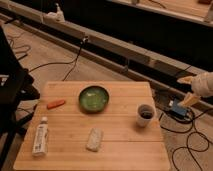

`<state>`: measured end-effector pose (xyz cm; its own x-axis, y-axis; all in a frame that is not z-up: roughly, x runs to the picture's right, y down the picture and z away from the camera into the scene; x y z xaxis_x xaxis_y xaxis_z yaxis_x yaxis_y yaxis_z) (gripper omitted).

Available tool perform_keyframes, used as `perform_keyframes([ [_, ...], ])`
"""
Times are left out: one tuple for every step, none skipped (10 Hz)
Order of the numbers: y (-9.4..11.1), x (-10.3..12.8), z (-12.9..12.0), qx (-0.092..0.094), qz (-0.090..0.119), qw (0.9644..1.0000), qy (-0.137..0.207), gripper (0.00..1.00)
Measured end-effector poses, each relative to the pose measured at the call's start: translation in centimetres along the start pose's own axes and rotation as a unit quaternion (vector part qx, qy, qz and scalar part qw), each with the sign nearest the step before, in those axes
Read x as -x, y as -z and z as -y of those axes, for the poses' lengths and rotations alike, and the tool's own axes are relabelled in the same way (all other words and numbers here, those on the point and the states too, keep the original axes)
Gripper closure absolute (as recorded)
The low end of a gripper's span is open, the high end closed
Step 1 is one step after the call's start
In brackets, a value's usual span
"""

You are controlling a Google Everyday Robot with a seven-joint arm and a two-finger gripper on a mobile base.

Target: Drag the ceramic bowl in a circle

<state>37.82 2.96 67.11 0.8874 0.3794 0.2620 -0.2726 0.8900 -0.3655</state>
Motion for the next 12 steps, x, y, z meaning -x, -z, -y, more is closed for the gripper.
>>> perform_keyframes([
  [0.0,0.0,0.0,0.000,0.000,1.0000,0.000,0.26],
  [0.0,0.0,0.0,0.000,0.000,1.0000,0.000,0.26],
  [0.0,0.0,0.0,0.000,0.000,1.0000,0.000,0.26],
  [0.0,0.0,0.0,0.000,0.000,1.0000,0.000,0.26],
  [0.0,0.0,0.0,0.000,0.000,1.0000,0.000,0.26],
  [0.0,0.0,0.0,0.000,0.000,1.0000,0.000,0.26],
  [0.0,0.0,0.0,0.000,0.000,1.0000,0.001,0.26],
  [-0.4,0.8,0.2,0.001,0.003,1.0000,0.007,0.26],
  [-1.1,2.5,0.5,0.005,0.009,0.9996,0.025,0.26],
  [-2.1,4.4,0.7,0.010,0.014,0.9988,0.045,0.26],
  [-3.1,6.3,0.6,0.016,0.019,0.9975,0.066,0.26],
  [-4.5,8.8,0.4,0.025,0.028,0.9950,0.092,0.26],
])
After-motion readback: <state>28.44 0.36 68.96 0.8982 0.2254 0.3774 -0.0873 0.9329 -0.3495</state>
